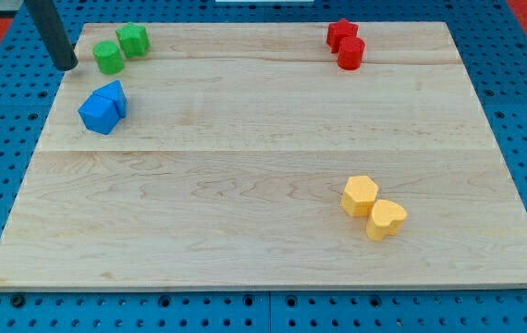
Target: Separate the green blocks
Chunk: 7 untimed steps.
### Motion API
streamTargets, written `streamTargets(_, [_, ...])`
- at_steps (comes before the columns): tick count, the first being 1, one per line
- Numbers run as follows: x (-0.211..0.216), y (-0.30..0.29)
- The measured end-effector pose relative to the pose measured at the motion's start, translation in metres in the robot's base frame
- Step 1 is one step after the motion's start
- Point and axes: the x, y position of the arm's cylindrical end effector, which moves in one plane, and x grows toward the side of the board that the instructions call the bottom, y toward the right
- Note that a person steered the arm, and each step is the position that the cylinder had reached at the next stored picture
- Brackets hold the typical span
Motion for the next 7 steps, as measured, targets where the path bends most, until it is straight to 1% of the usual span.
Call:
streamTargets(2, [-0.019, 0.004])
streamTargets(3, [-0.06, 0.013])
streamTargets(4, [-0.09, 0.06])
streamTargets(5, [-0.092, 0.077])
streamTargets(6, [-0.041, 0.104])
streamTargets(7, [-0.001, 0.103])
